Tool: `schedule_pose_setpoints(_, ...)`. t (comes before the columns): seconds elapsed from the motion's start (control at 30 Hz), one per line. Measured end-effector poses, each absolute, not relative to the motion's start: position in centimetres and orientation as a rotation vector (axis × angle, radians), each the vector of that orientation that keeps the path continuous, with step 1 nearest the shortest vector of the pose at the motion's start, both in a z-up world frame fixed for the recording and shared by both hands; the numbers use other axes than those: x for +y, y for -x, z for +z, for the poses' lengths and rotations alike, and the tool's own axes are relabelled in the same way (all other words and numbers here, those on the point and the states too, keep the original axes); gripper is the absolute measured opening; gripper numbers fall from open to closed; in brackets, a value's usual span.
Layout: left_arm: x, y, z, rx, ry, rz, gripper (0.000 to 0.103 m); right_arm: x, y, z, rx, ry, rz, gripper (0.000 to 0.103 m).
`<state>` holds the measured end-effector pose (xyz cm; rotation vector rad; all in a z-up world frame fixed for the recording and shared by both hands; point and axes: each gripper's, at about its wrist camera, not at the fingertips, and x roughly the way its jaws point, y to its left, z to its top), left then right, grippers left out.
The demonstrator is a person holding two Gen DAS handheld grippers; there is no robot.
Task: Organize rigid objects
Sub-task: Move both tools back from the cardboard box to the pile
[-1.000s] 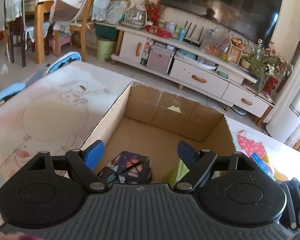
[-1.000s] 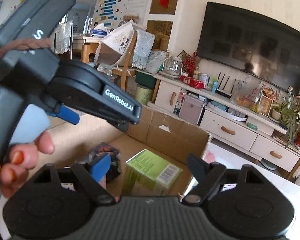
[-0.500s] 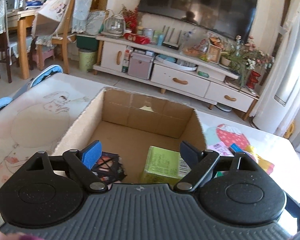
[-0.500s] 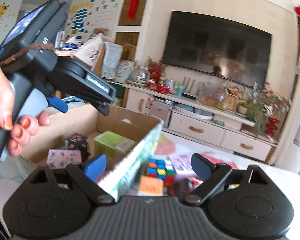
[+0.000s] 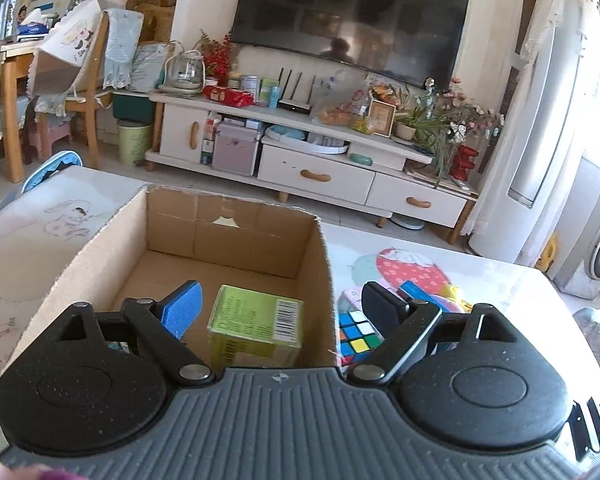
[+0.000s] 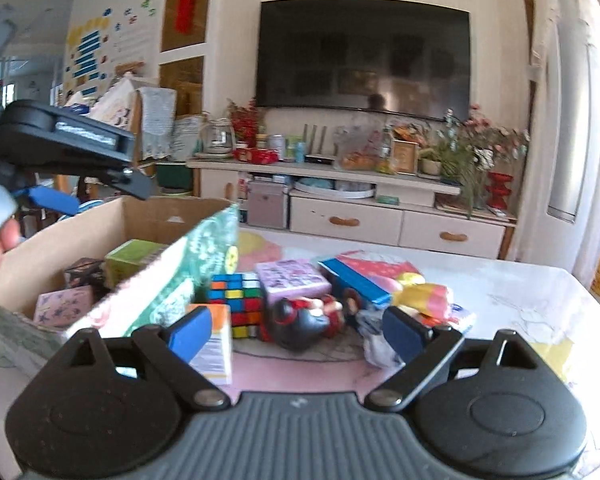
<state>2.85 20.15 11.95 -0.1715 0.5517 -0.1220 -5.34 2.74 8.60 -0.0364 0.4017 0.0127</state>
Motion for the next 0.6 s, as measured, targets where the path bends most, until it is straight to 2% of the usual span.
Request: schedule_pose_setpoints(0.6,18.7,-1.4,11.0,0.541,0.064,-0.258,0.103,-5.0,3.6,5.7,0.465,-0.042,-0.12,0.092)
